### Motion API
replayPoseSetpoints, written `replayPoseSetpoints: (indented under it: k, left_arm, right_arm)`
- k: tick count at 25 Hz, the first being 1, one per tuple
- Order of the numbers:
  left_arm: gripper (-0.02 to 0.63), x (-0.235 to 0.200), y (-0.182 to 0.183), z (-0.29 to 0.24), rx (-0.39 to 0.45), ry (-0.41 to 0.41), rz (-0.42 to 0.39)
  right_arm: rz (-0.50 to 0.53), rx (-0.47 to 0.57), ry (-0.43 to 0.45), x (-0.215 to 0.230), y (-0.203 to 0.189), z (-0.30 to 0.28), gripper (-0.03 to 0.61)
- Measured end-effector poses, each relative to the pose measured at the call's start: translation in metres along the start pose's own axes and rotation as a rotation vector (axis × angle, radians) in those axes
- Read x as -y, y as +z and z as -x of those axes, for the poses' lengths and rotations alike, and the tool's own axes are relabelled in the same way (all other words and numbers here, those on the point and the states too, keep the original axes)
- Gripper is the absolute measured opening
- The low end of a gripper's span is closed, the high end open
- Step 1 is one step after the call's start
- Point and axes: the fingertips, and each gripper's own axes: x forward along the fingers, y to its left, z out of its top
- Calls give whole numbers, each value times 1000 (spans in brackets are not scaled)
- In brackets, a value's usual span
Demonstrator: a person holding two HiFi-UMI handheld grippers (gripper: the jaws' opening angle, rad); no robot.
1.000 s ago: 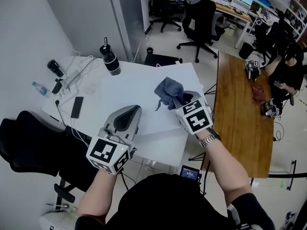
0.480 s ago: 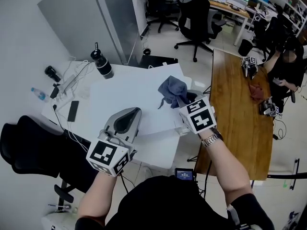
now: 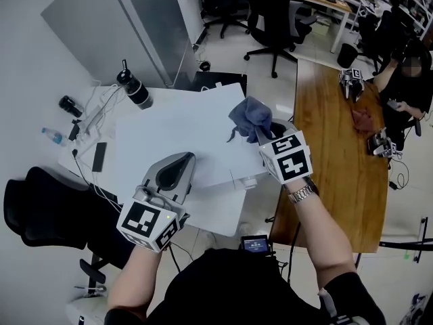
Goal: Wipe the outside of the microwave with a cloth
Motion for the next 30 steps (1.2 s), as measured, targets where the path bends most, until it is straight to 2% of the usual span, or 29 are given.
replayPoseSetpoints:
  k: [11, 19, 30]
  left_arm:
    - [5, 19, 1, -21, -43, 6, -33]
    - [5, 26, -2, -40, -65, -5, -31]
    - [5, 40, -10, -57, -95, -31, -36]
  right_arm:
    - [-96, 31, 20, 28, -28, -10, 61]
    - [-160, -2, 60, 28, -68, -34, 61]
    - [-188, -101, 89, 19, -132, -69, 61]
